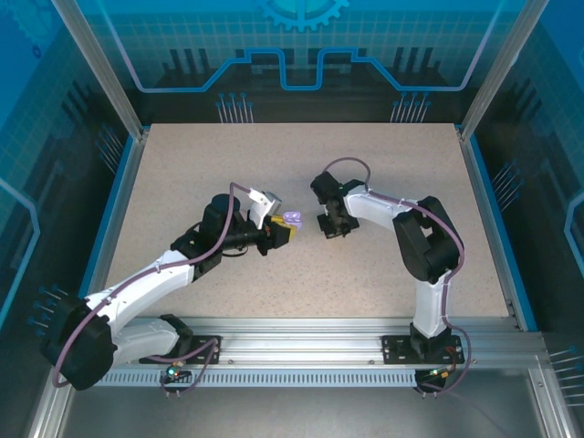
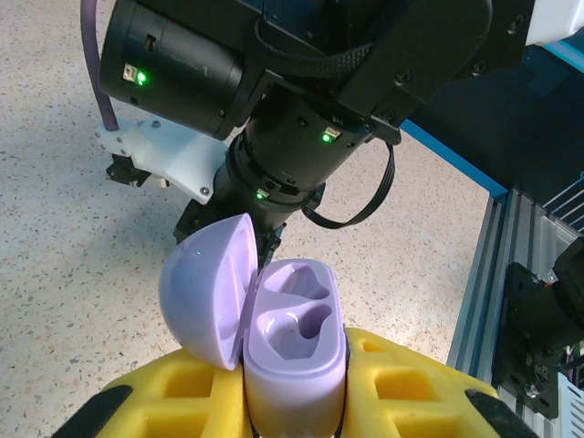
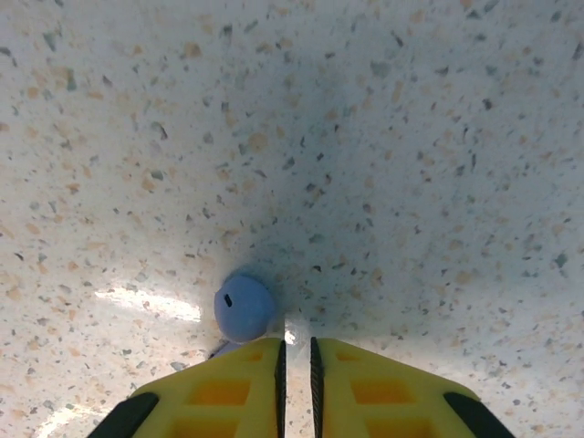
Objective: Insert the wireless bluetooth earbuds into the charging case
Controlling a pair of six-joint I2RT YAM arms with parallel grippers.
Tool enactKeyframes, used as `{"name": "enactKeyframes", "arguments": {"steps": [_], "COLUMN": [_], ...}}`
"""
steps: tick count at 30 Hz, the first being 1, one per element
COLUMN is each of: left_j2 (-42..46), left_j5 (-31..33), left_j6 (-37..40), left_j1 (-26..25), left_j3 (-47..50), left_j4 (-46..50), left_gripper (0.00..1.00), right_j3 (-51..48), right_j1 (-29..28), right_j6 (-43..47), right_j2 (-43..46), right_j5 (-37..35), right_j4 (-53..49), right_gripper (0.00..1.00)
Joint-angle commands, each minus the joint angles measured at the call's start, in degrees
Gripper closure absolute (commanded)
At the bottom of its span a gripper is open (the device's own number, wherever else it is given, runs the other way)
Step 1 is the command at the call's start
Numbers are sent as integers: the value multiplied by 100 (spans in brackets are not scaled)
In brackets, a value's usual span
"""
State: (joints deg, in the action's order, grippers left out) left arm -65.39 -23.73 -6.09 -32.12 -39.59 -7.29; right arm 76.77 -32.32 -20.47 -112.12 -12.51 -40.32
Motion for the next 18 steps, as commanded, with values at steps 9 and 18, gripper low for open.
{"name": "enactKeyframes", "arguments": {"steps": [9, 18], "left_j2": [169, 223], "left_j5": [101, 102], "left_j6": [-2, -7], "left_j1": [-26, -27], "left_j3": [-61, -4], "left_j4": [114, 87], "left_gripper": [87, 87], "right_j3": [-10, 222], "right_j1": [1, 77], "right_j6": [247, 142], "right_j2": [423, 0], "right_j5": [489, 686], "right_j4": [46, -3], "right_gripper": [72, 61]}}
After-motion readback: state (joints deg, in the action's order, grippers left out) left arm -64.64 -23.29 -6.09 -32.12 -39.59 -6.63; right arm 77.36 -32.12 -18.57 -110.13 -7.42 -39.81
